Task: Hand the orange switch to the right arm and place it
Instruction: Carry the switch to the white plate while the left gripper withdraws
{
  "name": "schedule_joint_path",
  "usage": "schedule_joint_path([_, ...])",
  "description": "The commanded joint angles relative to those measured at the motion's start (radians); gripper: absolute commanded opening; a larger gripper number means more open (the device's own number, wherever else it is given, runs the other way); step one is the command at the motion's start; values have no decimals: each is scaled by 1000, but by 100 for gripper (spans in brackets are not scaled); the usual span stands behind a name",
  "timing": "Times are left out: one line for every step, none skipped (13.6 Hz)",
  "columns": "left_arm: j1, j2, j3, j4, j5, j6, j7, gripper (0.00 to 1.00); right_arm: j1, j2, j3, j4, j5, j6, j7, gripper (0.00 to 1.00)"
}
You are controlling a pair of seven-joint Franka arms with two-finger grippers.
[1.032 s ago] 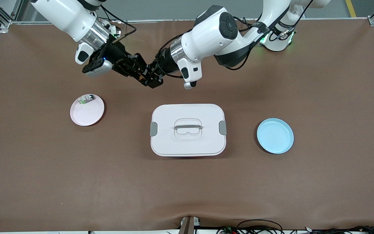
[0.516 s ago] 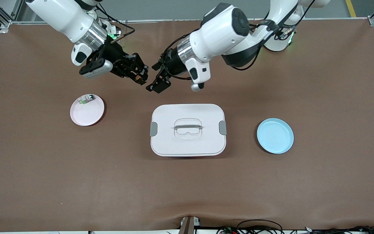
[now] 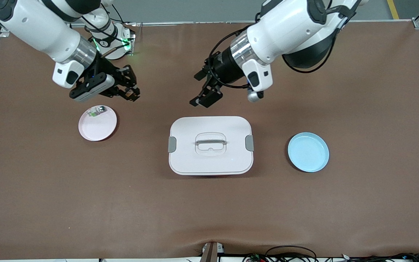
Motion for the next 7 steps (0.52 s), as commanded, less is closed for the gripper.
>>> schedule_joint_path([78,-64,-6,0,19,-155,102,100,-55,8,13,22,-101,-46,-230,0])
schedule_joint_path([114,-89,-5,0,6,-230,224,100,-73,8,13,19,-158,-46,-355,0])
schedule_joint_path([163,-89,-6,2,-6,-305,347,100,-90,10,12,18,-188,-52,-468,0])
schedule_joint_path([207,-89,-6,24,-29,-396,474,100,-113,10,13,8,-205,-50,-563,0])
schedule_joint_path([227,-88,-2,61,-27,-489,612,100,-133,8,13,-7,-215,-47,-646,0])
schedule_joint_path([243,-88,9,86,-12,-580,729,100,-144,8,12,-18,-229,-46,-724,0])
schedule_joint_path([290,-88,15,95,15,-661,837,100,-149,8,13,-24,-264,-44,-793,0])
